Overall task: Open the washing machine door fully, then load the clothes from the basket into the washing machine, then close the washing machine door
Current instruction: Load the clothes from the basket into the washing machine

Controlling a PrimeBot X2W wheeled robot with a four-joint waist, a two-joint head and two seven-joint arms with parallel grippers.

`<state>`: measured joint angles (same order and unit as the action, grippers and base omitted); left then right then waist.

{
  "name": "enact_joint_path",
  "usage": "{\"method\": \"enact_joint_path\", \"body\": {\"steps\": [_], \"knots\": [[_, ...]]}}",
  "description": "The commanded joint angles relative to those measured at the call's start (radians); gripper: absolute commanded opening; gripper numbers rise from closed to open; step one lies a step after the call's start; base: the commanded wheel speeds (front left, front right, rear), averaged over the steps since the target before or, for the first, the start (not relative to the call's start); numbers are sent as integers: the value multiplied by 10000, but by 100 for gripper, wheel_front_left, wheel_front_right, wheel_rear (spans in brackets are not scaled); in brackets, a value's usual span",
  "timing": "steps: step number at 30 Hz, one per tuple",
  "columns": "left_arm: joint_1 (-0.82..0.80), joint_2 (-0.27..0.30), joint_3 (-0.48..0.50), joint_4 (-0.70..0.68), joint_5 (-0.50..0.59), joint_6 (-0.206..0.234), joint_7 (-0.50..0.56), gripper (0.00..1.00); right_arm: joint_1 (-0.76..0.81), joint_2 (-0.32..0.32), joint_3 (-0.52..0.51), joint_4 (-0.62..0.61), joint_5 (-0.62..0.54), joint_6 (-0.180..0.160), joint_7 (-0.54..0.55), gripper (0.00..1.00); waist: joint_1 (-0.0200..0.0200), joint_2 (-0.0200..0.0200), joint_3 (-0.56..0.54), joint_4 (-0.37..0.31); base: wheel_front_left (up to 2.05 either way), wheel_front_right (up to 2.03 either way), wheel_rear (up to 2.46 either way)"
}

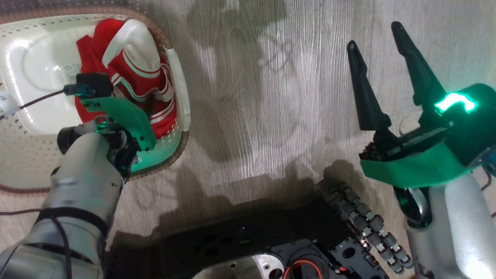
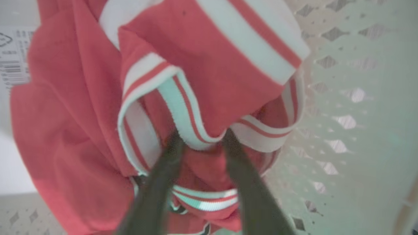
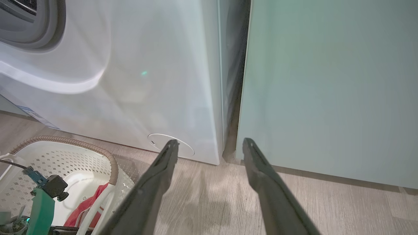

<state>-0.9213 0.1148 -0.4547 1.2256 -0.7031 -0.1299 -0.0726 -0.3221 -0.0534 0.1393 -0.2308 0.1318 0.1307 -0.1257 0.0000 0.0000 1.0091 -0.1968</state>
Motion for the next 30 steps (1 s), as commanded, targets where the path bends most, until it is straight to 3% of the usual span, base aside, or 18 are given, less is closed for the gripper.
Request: {"method": "enact_joint_path", "body": {"steps": [1, 9, 18, 30], "knots": [[287, 265, 11, 108, -49, -7, -117, 0, 575, 32, 127, -445, -57, 0, 100, 100, 0, 0, 2, 0, 0, 0, 0], [122, 396, -330, 237, -20, -7, -983, 0, 353, 32, 249, -296, 141, 0, -104, 100, 0, 0, -122, -14, 0, 0, 0], [315, 697, -435, 54, 173, 33, -1862, 0, 4, 32, 419, 599, 511, 0, -608, 100, 0, 0, -1251, 115, 0, 0, 0], [2411, 1344, 1570, -4574, 1663, 1271, -1890, 0, 123, 32, 193, 1412, 776, 0, -932, 100, 0, 0, -3026, 567, 0, 0, 0]]}}
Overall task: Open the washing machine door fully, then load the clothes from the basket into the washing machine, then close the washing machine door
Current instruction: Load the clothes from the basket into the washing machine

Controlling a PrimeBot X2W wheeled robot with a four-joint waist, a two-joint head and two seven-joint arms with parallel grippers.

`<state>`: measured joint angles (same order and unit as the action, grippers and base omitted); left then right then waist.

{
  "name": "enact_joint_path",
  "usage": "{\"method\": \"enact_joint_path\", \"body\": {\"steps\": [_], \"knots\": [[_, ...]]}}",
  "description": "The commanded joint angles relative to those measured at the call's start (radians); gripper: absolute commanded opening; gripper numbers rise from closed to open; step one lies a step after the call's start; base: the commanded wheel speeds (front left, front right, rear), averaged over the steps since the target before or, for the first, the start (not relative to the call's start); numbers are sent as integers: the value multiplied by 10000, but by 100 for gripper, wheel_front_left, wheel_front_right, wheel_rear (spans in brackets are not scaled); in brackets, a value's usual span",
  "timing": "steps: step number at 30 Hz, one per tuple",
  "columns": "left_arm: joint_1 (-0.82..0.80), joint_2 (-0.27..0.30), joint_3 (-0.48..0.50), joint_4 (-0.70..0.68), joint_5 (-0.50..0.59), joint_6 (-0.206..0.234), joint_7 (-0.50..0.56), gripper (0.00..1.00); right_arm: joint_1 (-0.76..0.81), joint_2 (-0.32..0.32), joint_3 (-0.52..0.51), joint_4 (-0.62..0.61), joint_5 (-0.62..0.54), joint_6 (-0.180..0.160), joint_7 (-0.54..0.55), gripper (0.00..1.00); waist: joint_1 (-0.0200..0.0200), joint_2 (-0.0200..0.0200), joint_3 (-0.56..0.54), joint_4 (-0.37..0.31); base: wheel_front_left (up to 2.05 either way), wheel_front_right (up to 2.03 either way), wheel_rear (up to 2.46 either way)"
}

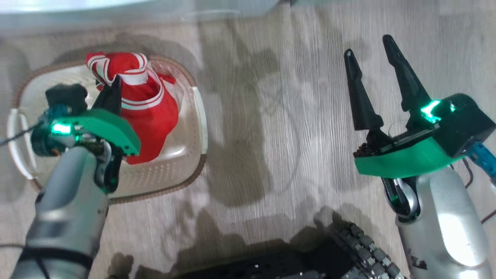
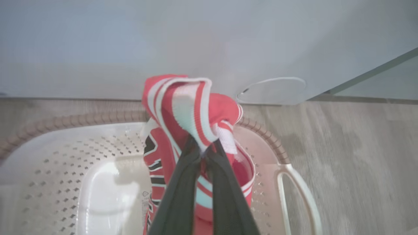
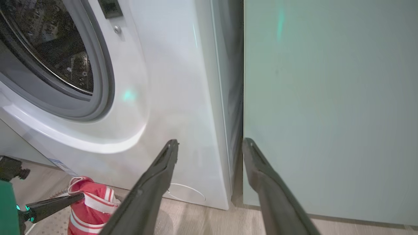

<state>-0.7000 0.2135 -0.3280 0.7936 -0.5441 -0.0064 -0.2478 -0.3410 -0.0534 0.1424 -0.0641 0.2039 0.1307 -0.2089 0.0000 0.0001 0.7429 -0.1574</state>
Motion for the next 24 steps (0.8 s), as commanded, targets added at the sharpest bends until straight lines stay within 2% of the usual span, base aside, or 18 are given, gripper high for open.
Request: {"method": "enact_joint_path", "body": {"steps": [1, 7, 14, 24], "knots": [[440, 345, 499, -678, 224, 105, -137, 0, 350, 32, 125, -202, 56, 0, -107, 100, 0, -1, -536, 230, 0, 0, 0], [1762, 177, 1491, -2997, 945, 409, -138, 0, 597, 32, -107, 21, 38, 0, -50, 100, 0, -1, -1503, 581, 0, 0, 0], [2730, 180, 2169, -5067, 1509, 665, -138, 0, 782, 32, -232, 220, 85, 0, 34, 100, 0, -1, -2564, 867, 0, 0, 0], [3336, 499, 2472, -6701, 1903, 1091, -120, 0, 920, 32, -427, 585, 117, 0, 154, 100, 0, -1, -3778, 1010, 0, 0, 0]]}}
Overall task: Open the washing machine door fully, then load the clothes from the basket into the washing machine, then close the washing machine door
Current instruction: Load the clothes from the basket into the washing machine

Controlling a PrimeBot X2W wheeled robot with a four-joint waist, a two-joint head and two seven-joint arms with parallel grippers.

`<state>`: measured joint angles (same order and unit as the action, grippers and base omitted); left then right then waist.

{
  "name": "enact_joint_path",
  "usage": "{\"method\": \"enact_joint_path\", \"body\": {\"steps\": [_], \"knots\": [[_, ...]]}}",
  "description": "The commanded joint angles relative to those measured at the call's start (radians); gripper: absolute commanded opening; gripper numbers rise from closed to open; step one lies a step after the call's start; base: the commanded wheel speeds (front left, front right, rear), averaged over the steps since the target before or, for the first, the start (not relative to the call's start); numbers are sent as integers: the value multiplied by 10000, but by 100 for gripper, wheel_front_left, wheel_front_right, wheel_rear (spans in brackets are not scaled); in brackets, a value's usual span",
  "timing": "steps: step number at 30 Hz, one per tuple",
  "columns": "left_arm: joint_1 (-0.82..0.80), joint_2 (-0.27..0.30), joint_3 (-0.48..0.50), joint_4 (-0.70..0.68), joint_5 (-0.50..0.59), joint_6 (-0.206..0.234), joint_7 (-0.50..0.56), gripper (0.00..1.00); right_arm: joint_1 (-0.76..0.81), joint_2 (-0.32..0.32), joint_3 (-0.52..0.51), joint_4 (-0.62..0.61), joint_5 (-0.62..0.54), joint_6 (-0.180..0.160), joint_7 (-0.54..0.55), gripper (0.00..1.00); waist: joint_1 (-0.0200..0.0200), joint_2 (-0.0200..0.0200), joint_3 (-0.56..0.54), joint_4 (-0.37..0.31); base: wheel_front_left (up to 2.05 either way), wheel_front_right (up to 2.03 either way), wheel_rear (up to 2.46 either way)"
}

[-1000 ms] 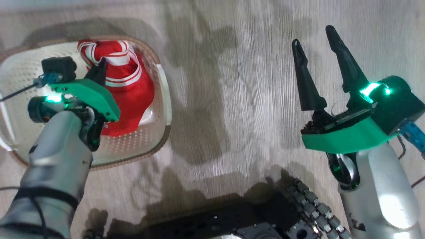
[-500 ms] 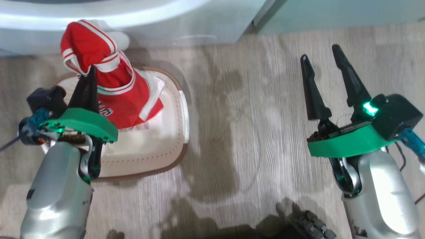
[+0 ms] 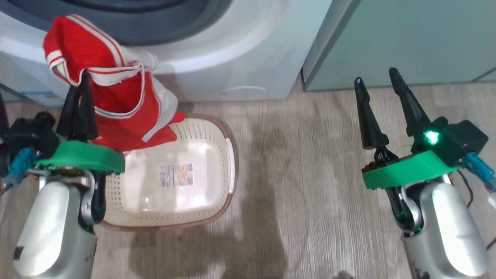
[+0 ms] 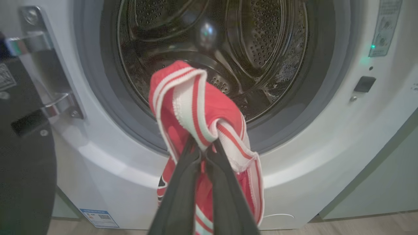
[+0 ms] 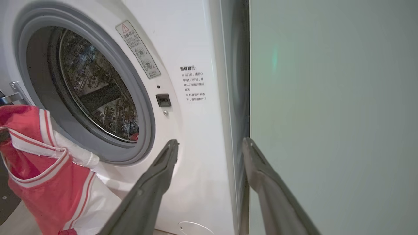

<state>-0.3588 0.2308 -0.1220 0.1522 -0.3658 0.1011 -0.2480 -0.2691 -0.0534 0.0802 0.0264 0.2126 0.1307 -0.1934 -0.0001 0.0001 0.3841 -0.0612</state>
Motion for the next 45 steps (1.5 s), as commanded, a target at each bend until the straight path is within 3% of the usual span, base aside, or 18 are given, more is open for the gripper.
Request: {"method": "enact_joint_path", "body": {"steps": [1, 22, 45], "knots": [[-4, 377, 436, -402, 159, 61, -114, 0, 221, 32, 171, -276, 38, 0, 5, 100, 1, -1, -297, 52, 0, 0, 0], [3208, 461, 366, -2231, 331, 927, 398, 0, 1956, 32, -224, 54, 210, 0, 282, 100, 1, -1, -2591, 74, 0, 0, 0], [3333, 529, 216, -2327, 211, 1012, 544, 0, 2149, 32, -266, -244, 240, 0, 455, 100, 1, -1, -2658, 73, 0, 0, 0]]}}
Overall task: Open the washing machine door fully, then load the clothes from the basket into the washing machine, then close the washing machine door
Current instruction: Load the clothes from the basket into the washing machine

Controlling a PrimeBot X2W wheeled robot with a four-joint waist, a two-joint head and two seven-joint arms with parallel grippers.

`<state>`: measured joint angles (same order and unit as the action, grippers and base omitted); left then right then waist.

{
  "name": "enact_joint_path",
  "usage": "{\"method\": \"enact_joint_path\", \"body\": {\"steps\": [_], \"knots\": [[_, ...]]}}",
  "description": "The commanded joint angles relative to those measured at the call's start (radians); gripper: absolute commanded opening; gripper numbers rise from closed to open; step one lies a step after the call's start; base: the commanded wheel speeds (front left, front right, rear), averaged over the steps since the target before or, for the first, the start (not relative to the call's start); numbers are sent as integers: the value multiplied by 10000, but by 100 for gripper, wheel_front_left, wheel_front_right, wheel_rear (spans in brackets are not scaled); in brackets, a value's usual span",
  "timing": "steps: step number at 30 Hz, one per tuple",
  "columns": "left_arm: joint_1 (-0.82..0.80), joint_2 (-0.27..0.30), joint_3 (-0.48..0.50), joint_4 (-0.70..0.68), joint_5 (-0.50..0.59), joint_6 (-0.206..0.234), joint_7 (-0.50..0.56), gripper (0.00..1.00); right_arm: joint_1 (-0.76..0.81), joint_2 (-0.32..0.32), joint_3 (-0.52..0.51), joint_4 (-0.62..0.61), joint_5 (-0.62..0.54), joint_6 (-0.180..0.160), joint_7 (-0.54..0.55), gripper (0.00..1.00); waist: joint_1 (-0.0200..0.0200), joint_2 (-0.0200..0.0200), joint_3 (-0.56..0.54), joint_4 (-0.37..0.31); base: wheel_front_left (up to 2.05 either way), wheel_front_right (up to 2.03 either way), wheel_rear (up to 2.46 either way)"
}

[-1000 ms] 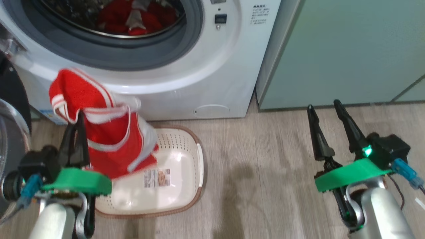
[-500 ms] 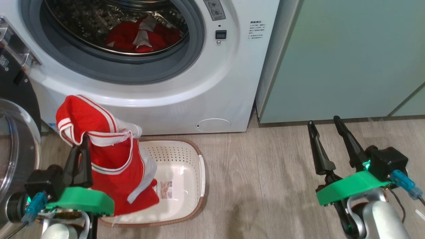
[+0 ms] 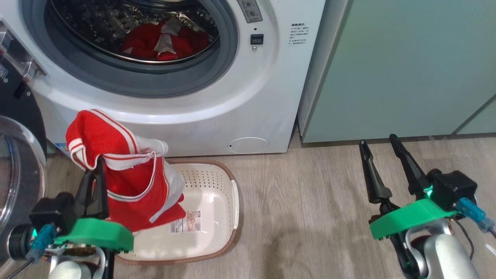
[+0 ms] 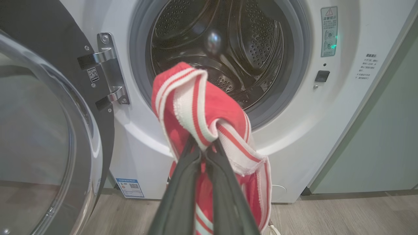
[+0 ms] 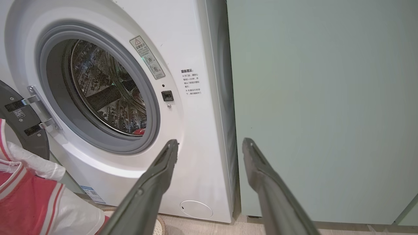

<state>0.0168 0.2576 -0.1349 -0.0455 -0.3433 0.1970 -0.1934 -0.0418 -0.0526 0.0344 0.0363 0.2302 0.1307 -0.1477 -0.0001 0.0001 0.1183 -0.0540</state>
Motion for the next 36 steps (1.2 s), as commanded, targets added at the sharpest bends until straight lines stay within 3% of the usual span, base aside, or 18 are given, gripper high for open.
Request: {"method": "enact_joint_path", "body": {"steps": [1, 8, 16, 26, 36], "knots": [[-437, 262, 340, -346, -21, 55, -1, 0, -131, 24, 194, -339, 70, 0, -8, 100, 1, -1, 10, 2, 0, 0, 0], [-883, 247, 337, -229, -195, -34, 20, 0, -284, 24, 280, -411, 114, 0, -43, 100, 1, -1, 313, -77, 0, 0, 0], [-2954, 402, 231, 665, -512, -617, 287, 0, -731, 24, 559, -663, 205, 0, -177, 100, 1, -1, 1420, -564, 0, 0, 0], [-6715, 924, 254, 3794, -1000, -1461, 1327, 0, -1412, 24, 1083, -695, 625, 0, -690, 100, 1, -1, 3046, -1680, 0, 0, 0], [-9968, 1993, 236, 7059, -1076, -1792, 3343, 0, -1862, 24, 1602, -357, 1137, 0, -1086, 100, 1, -1, 4056, -2700, 0, 0, 0]]}}
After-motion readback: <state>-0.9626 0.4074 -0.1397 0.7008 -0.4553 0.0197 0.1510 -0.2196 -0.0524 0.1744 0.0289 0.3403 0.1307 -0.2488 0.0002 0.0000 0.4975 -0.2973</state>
